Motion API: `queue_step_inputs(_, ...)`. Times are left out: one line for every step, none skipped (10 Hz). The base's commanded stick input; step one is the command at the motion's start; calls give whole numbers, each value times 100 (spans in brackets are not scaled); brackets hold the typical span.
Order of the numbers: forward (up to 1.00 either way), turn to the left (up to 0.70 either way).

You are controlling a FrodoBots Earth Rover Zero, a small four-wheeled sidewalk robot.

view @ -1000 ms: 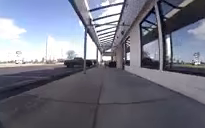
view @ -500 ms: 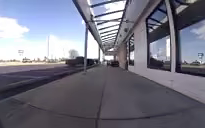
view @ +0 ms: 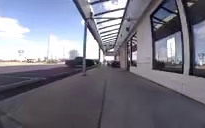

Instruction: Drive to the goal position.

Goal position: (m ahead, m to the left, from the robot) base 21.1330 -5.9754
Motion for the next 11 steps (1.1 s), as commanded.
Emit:
queue_step_inputs(85,0)
queue_step_inputs(85,0)
queue_step_inputs(85,0)
queue_step_inputs(85,0)
queue_step_inputs(85,0)
queue_step_inputs(85,0)
queue_step_inputs(85,-16)
queue_step_inputs(85,-9)
queue_step_inputs(85,0)
queue_step_inputs(85,0)
queue_step_inputs(85,0)
